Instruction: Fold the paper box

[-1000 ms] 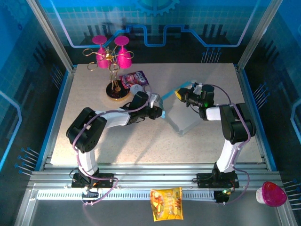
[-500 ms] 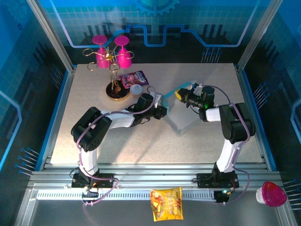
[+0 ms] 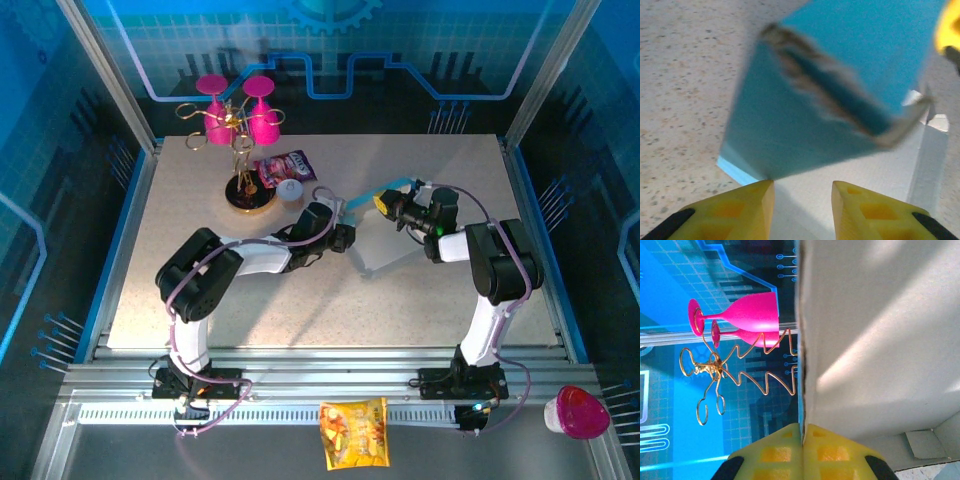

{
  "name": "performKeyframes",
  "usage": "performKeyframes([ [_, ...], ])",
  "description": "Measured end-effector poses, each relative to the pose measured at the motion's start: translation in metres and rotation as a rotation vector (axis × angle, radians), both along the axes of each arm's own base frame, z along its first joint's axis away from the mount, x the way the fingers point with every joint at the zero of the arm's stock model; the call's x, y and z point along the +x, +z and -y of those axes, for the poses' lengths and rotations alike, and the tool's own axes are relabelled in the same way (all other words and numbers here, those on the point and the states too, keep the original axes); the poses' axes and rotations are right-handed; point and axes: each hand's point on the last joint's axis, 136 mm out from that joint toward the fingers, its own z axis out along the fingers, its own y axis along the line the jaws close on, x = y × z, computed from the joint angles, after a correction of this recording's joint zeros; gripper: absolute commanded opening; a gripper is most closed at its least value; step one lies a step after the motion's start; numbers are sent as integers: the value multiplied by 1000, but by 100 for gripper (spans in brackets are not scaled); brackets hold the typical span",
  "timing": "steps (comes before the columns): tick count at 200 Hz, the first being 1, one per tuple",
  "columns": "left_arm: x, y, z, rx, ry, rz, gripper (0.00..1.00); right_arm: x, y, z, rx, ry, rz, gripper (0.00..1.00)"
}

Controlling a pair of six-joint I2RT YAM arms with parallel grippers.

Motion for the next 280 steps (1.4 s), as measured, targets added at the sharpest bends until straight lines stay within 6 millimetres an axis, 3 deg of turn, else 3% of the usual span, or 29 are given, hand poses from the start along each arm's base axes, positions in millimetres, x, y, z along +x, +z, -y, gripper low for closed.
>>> performKeyframes([
  [56, 12, -23, -12, 57, 97, -10, 29, 1, 0, 0, 14, -1, -7, 0],
  [118, 22, -19, -13, 71, 151, 19, 29, 1, -2, 1, 24, -9, 16, 0],
  [173, 28, -13, -14, 85, 193, 68, 39, 2, -4, 2, 36, -13, 8, 0],
  [203, 33, -4, -13, 79, 207, 118, 39, 3, -4, 2, 43, -20, 1, 0],
  [253, 38, 3, -16, 94, 214, 173, 24, 9, -1, 3, 44, -35, -1, 0],
  [280, 38, 4, -17, 108, 210, 187, 22, 10, -2, 4, 45, -39, -12, 0],
])
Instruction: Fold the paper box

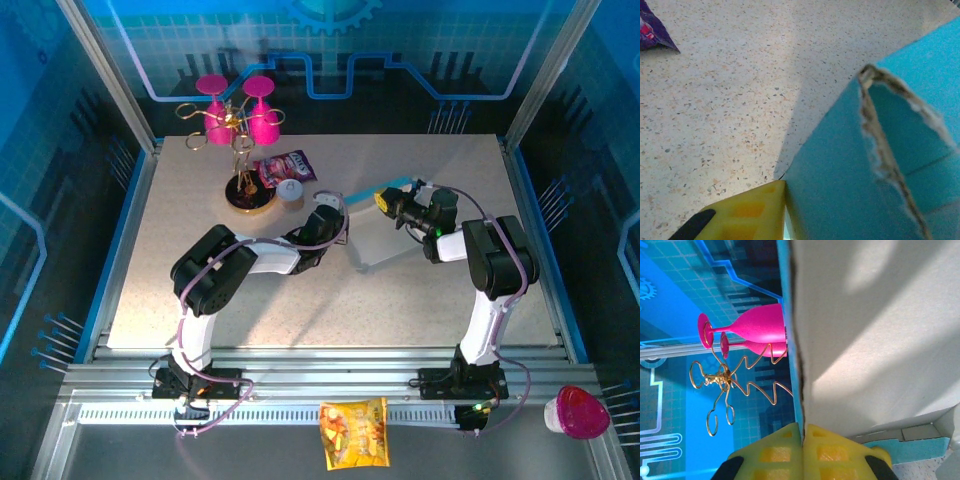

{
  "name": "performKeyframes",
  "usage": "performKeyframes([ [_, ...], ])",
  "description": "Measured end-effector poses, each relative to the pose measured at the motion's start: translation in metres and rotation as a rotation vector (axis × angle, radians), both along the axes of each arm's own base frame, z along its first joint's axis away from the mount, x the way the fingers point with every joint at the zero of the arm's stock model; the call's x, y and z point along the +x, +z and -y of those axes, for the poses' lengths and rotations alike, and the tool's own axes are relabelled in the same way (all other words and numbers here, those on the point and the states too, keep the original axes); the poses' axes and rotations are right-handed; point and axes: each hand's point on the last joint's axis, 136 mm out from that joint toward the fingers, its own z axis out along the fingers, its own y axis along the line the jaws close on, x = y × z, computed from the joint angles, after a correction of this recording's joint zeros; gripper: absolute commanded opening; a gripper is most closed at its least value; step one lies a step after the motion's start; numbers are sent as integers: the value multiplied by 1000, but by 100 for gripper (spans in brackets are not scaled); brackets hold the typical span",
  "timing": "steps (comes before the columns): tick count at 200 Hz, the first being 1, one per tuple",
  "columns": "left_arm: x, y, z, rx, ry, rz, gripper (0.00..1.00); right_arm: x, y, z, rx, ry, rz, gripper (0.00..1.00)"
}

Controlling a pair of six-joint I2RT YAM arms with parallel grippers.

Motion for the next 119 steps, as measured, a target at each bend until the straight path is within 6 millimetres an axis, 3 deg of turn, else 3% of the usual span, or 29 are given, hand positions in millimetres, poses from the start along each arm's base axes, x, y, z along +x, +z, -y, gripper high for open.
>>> performKeyframes([
  [68, 0, -2, 0, 2, 0, -1, 14, 3, -1, 0, -1, -4, -25, 0],
  [97, -1, -2, 2, 1, -2, -1, 28, 3, -1, 1, -3, -9, -31, 0],
  [119, -2, 1, 5, -9, 0, 11, 30, 2, -1, 1, -6, -9, -40, 0],
])
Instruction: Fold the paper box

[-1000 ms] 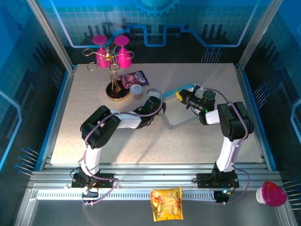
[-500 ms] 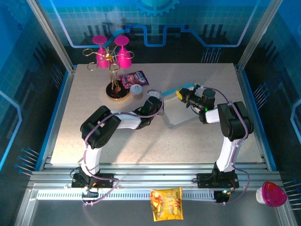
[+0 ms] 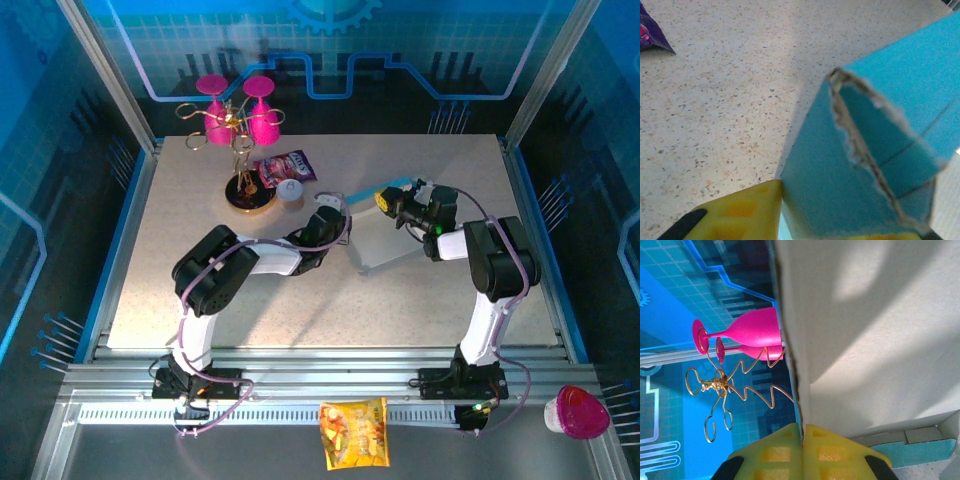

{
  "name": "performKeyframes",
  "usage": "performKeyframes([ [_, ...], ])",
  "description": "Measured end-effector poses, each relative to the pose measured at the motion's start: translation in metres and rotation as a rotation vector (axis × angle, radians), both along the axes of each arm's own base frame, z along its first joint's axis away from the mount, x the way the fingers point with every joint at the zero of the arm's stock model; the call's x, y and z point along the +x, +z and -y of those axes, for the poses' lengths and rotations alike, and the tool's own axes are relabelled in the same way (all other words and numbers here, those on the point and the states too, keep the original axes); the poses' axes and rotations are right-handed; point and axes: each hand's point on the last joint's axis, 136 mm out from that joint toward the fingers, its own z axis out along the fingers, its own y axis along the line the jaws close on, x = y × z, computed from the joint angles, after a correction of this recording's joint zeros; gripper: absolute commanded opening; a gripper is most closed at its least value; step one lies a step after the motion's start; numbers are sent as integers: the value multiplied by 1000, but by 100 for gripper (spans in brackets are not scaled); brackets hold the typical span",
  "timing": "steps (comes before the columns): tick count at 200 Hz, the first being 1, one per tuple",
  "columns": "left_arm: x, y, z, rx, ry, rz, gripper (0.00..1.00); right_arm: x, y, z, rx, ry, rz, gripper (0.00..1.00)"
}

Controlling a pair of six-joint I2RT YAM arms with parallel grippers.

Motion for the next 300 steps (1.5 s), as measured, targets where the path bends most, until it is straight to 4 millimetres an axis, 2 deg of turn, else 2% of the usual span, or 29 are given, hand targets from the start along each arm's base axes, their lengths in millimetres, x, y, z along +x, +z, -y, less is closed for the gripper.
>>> performKeyframes([
  [28, -2, 1, 2, 4, 3, 7, 30, 0, 0, 1, -4, -5, -2, 0],
  [85, -9, 14, 3, 14, -26, 50, 39, 0, -1, 1, -7, -6, -6, 0],
  [159, -34, 21, 5, 17, -150, 47, 49, 1, 1, 1, -14, -5, -18, 0],
  [175, -42, 27, 5, 8, -180, 45, 45, 2, 1, 1, -15, -4, -20, 0],
  [197, -53, 37, 1, -6, -206, 43, 26, 2, 1, 1, -17, -4, -19, 0],
  [213, -57, 43, -6, -21, -201, 31, 19, 2, 1, 1, -17, -4, -19, 0],
  [239, -53, 42, -21, -32, -179, 16, 18, 2, 1, 1, -17, -4, -19, 0],
  [263, -46, 34, -31, -26, -165, -16, 20, 2, 1, 1, -17, -4, -19, 0],
  [300, -32, 21, -17, -26, -201, -47, 24, 2, 1, 1, -16, -4, -19, 0],
])
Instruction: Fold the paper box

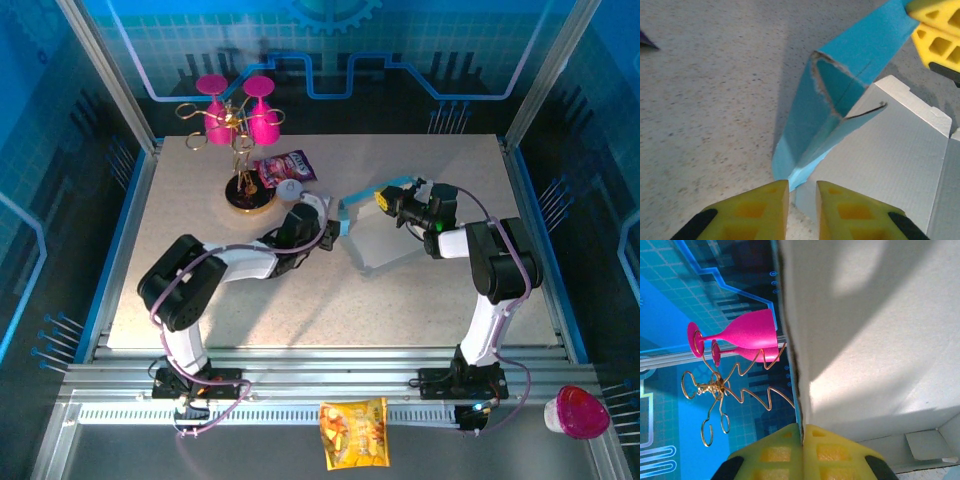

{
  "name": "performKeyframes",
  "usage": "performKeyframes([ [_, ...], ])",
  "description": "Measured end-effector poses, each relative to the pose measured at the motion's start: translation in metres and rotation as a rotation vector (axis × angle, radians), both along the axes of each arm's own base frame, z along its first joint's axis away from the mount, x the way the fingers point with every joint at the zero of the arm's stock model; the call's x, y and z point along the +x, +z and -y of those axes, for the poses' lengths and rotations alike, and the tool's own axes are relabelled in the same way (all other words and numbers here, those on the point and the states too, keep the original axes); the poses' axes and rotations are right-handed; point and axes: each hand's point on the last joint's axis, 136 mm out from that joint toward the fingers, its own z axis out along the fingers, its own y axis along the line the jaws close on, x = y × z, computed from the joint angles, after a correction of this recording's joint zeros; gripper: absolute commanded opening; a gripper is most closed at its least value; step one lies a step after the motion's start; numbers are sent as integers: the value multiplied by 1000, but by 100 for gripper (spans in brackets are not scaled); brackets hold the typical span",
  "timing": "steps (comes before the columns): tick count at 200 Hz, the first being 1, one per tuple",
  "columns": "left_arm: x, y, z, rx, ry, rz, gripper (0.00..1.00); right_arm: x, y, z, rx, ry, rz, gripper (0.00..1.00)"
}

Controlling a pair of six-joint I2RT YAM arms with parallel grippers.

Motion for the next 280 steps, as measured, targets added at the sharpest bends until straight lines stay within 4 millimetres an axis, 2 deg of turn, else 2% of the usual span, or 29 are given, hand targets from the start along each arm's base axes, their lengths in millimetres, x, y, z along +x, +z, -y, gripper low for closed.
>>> performKeyframes([
  [91, 21, -4, 23, -17, -28, 2, 25, 1, 0, 1, -1, -9, 1, 0],
  [146, 25, -7, 28, 1, -24, 15, 34, 3, 1, 4, 4, -19, 2, 0],
  [224, 30, -8, 30, 23, 11, 31, 31, 4, 2, 6, 6, -29, 4, 0],
  [280, 38, -8, 34, 36, 43, 41, 36, 9, 0, 9, 14, -53, 32, 0],
])
